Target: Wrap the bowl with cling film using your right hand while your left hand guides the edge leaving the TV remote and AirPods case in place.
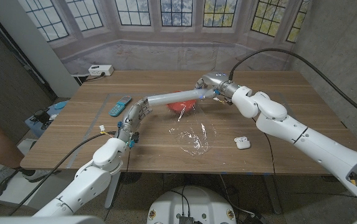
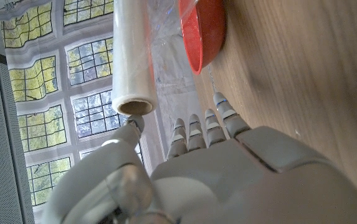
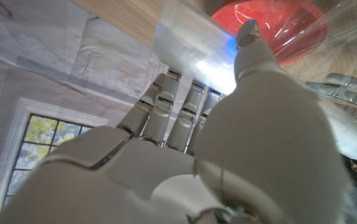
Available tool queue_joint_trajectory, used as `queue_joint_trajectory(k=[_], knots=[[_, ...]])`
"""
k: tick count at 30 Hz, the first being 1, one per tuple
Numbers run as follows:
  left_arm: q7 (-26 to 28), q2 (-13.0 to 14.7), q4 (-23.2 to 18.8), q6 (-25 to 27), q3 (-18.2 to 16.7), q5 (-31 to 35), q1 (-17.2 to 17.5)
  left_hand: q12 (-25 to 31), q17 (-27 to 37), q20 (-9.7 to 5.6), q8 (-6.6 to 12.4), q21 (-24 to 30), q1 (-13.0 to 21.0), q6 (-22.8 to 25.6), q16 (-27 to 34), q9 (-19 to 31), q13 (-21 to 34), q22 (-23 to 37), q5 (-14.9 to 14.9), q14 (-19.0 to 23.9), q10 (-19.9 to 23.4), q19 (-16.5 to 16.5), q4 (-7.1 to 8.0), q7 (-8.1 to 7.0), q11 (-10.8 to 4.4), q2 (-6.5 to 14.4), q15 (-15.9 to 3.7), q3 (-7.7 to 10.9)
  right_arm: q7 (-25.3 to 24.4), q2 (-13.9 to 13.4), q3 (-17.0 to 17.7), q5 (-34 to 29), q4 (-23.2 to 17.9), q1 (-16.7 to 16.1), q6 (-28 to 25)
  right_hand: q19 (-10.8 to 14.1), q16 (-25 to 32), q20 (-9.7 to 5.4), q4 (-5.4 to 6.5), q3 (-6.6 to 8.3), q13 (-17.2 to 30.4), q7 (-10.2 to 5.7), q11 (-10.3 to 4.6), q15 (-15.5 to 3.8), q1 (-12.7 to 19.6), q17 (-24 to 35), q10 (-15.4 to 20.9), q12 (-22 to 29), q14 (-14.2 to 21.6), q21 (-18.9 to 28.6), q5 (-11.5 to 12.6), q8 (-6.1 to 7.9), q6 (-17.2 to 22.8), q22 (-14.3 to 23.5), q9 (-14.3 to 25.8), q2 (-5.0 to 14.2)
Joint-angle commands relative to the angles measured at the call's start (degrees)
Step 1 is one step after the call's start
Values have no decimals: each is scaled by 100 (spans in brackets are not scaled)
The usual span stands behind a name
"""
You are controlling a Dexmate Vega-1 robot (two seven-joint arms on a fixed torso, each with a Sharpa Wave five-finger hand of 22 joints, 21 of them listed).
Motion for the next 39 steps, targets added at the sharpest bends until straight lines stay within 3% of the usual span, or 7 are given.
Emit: queue_joint_trajectory(k=[1, 12, 29, 39], knots=[[-270, 8, -103, 50, 214, -143, -16, 29, 17, 13, 19, 19, 110, 57, 19, 18, 7, 8, 39, 63, 51, 13, -121, 18, -15, -15, 16, 51, -71, 46, -32, 26, 61, 79, -10, 24, 34, -818, 42, 16, 18, -480, -304, -965, 597, 19, 392, -7, 327, -17, 6, 7, 487, 29, 23, 670], [-17, 115, -277, -103, 24, -54, 241, 23, 25, 24, 15, -4, 131, 69, 5, 20, 15, 13, 36, 71, 66, -4, -155, 15, -8, -8, 13, 22, -94, -15, -33, 34, 51, 71, -3, 35, -1, -828, 43, -14, 44, -481, -304, -965, 617, 32, 405, -49, 341, -17, 11, -9, 488, 30, 23, 685], [575, 357, -738, -248, -661, 256, 970, 13, 36, 39, 11, -24, 136, 87, -1, 23, 24, 18, 30, 99, 77, 0, -172, 1, 0, 5, 15, -32, -39, -122, -4, -8, -73, -1, -5, 59, -36, -828, 47, -55, 75, -483, -301, -965, 639, 58, 445, -93, 368, -14, 10, -21, 498, 31, 24, 706], [721, 287, -891, -360, -895, 443, 1270, 3, 41, 67, 6, -33, 134, 85, -8, 24, 28, 21, 27, 97, 71, 4, -174, -10, -13, 15, 14, -60, 9, -105, -26, -61, -85, 16, 16, 73, -51, -828, 50, -75, 87, -483, -300, -966, 643, 66, 468, -112, 388, -13, 6, -18, 516, 31, 26, 722]])
